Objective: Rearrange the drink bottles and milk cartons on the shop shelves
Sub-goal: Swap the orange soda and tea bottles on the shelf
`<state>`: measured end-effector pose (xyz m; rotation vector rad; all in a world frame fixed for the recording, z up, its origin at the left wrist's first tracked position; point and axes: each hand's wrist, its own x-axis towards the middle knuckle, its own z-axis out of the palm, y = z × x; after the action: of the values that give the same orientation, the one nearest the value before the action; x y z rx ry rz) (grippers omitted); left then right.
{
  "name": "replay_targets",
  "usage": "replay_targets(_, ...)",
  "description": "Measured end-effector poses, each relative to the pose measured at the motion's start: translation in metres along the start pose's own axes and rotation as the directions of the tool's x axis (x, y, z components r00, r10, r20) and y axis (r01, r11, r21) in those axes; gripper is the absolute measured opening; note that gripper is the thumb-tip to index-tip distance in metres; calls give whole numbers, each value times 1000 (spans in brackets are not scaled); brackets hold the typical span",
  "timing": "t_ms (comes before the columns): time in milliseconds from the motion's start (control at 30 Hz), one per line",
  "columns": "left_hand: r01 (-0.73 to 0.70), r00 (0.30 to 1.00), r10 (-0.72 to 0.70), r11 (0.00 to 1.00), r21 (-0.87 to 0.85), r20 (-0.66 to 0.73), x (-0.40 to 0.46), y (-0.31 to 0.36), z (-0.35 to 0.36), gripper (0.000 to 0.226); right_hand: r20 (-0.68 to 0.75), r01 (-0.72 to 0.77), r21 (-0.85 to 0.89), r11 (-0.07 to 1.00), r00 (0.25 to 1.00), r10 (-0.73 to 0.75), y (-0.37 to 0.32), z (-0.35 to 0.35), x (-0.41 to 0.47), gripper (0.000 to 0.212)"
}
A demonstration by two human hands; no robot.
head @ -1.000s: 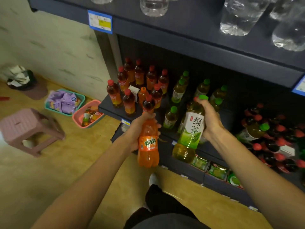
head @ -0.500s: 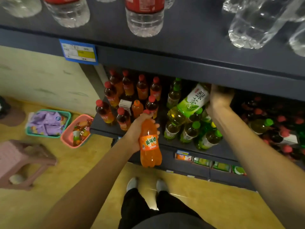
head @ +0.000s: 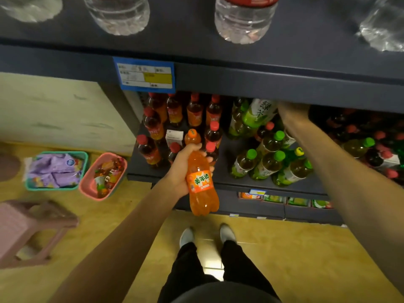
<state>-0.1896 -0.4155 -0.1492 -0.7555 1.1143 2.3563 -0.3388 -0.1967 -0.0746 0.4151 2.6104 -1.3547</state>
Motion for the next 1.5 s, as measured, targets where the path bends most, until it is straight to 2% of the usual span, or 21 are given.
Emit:
replay_targets(33,3,1000,-3,1000,-15,-5,-1,0,-1,22,-22,77,-62,995,997,-79,-4,1,-1,38)
replay_targets(167,-13,1000,12,998,-64,-14,-2,-4,0,24,-43,184,-173,968,980,-194,-12,7,-5,37)
replay_targets(367,-36,999,35,991,-127,-14,0,-15,15,25,2,291,-163,943,956,-294,11,15,8,48)
replay_targets(500,-78,997,75,989,-126,-29,7,-26,29,25,112,302,-196,933,952,-285,31,14,15,53)
replay_targets(633,-105,994,100,985,-137,-44,14,-38,39,27,177,387,-221,895,918,-354,55,23,28,46)
replay_targets(767,-133,991,126,977,-164,-51,13,-47,46,29,166,372,-126,919,922,-350,73,37,42,39)
replay_targets(1100,-165,977,142,976,-143,-157,3,-62,55,30,212,358,-239,903,926,-311,95,53,48,40)
replay_targets(1500,-202,968,178,972,-124,-179,10,-62,65,32,302,348,-279,895,916,-263,112,51,60,39)
